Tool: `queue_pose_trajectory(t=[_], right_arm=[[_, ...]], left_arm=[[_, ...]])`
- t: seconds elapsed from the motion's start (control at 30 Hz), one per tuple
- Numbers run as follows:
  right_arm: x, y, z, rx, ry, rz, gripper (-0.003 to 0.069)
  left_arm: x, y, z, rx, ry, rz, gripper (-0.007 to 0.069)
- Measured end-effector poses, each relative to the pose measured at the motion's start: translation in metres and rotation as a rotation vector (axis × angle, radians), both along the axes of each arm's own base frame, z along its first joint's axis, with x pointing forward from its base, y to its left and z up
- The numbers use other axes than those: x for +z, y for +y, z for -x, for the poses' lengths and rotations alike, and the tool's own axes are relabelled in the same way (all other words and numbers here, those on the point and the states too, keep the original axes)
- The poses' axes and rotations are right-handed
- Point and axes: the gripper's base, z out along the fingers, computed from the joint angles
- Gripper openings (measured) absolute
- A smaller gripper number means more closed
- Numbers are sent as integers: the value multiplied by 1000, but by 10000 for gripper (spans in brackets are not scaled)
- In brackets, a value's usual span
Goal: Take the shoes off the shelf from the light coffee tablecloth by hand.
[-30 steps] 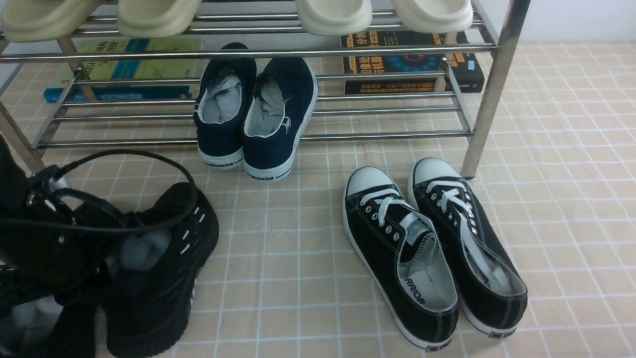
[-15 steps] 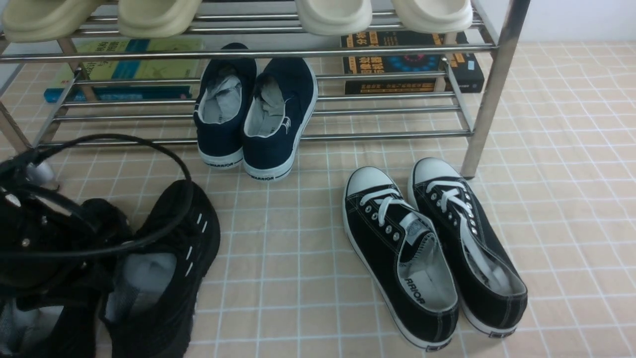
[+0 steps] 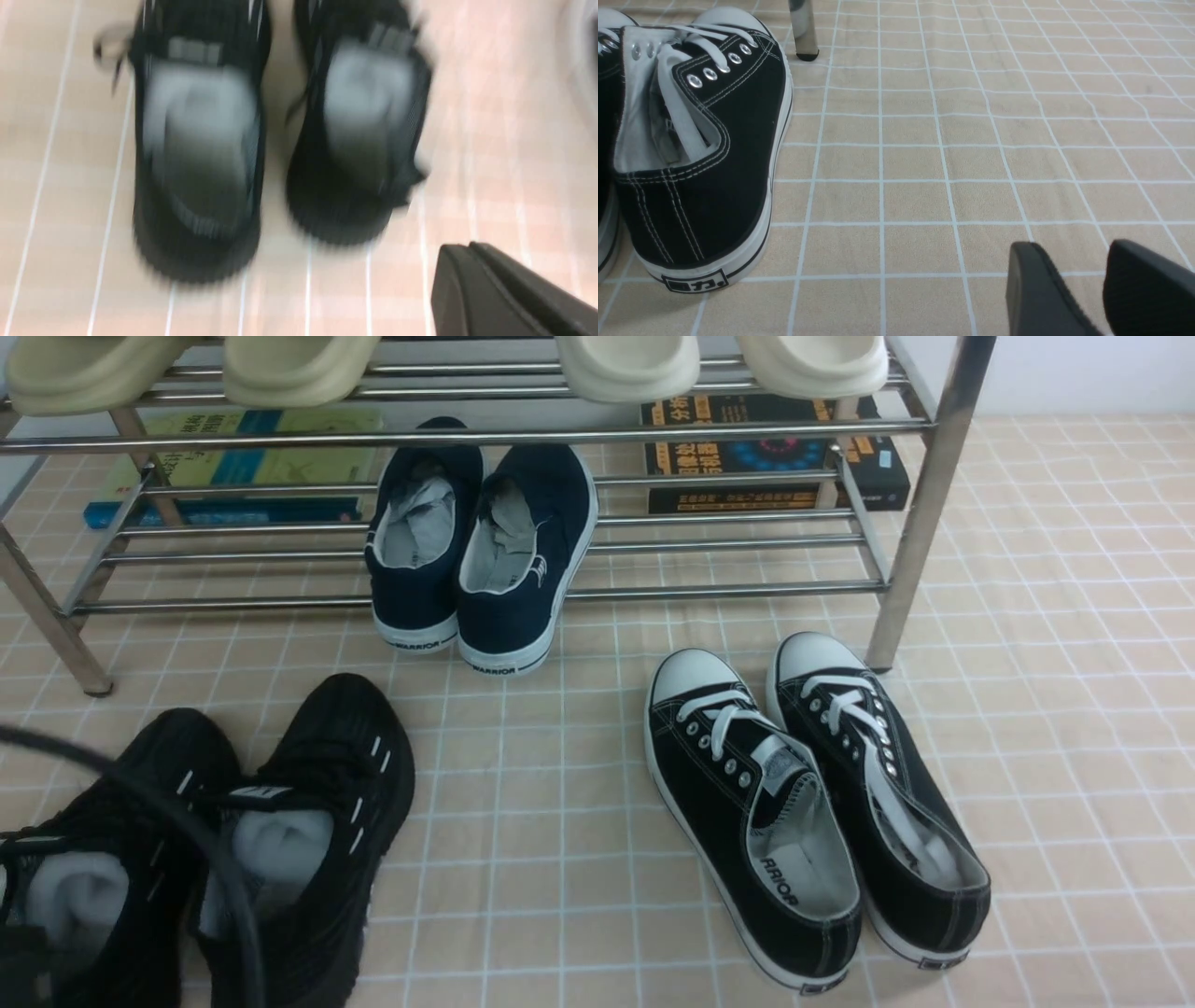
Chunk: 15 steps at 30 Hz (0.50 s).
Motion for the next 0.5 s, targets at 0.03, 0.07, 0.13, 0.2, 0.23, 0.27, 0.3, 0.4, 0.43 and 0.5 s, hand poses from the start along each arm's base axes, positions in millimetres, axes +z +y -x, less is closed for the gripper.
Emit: queue_pose_trajectory(t=[0.03,0.07,0.13,0.2,0.23,0.27,0.3,0.4,0.43,0.5], right_arm=[[0,0,0,0,0,0,240],[0,0,0,0,0,0,240],[0,0,0,0,0,0,240],[0,0,0,0,0,0,240],[0,0,0,0,0,0,240],[0,0,0,0,0,0,240],[0,0,0,0,0,0,240],[0,0,0,0,0,0,240],[0,0,0,0,0,0,240],[0,0,0,0,0,0,240]], left_arm=[[-3,0,5,7,-50,5,1],[-6,1,10,13,-115,10,1],[-8,2,17,25,-230,19,1],[-11,3,24,33,-311,23,1],[-13,3,27,35,-335,22,1],[-14,3,30,36,-350,20,1],[-15,3,30,37,-354,17,1],[-18,6,34,46,-365,-21,2],[-18,6,34,47,-366,-24,2],[-18,9,34,58,-363,-66,5]])
